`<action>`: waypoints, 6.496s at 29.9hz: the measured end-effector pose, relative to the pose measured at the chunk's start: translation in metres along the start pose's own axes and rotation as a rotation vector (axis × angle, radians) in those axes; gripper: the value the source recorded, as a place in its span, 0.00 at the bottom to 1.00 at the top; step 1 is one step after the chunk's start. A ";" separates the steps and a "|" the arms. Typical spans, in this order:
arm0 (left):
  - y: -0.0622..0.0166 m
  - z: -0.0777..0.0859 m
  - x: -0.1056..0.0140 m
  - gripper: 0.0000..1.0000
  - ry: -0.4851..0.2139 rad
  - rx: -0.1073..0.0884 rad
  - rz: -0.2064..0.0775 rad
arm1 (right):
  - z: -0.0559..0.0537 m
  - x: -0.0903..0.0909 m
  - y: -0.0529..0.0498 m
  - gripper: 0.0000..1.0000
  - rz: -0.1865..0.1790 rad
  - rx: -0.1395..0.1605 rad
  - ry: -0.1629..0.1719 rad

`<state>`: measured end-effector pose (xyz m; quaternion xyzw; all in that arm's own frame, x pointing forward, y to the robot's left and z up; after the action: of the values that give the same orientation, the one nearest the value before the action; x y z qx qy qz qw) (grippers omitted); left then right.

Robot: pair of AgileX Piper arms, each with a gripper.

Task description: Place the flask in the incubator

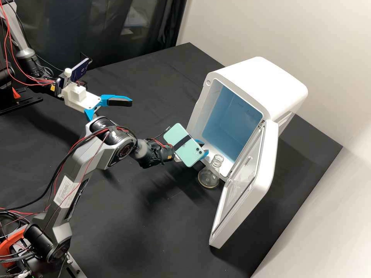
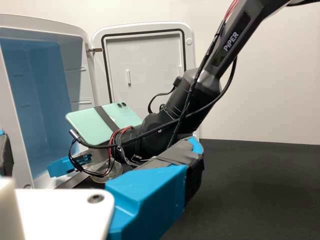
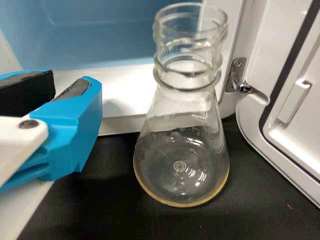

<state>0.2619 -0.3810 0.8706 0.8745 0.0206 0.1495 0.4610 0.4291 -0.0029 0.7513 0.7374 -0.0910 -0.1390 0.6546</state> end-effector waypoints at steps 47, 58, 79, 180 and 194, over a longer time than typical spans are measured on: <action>0.0000 0.000 0.000 1.00 0.000 0.000 0.000 | 0.023 -0.067 0.089 1.00 0.172 0.138 0.042; 0.0000 0.000 0.000 1.00 0.000 0.000 0.000 | 0.029 -0.071 0.082 1.00 0.130 0.111 0.044; 0.0000 0.000 0.000 1.00 0.000 0.000 0.000 | 0.058 -0.050 0.040 1.00 0.048 0.050 -0.057; 0.0000 0.000 0.000 1.00 0.000 0.000 0.000 | 0.058 -0.052 0.066 0.00 0.174 0.151 -0.093; 0.0000 0.000 0.000 1.00 0.000 0.000 0.000 | 0.027 -0.072 0.077 0.00 0.190 0.134 0.061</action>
<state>0.2619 -0.3810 0.8706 0.8745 0.0206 0.1495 0.4610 0.3563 -0.0157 0.8312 0.7717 -0.1494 -0.0475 0.6164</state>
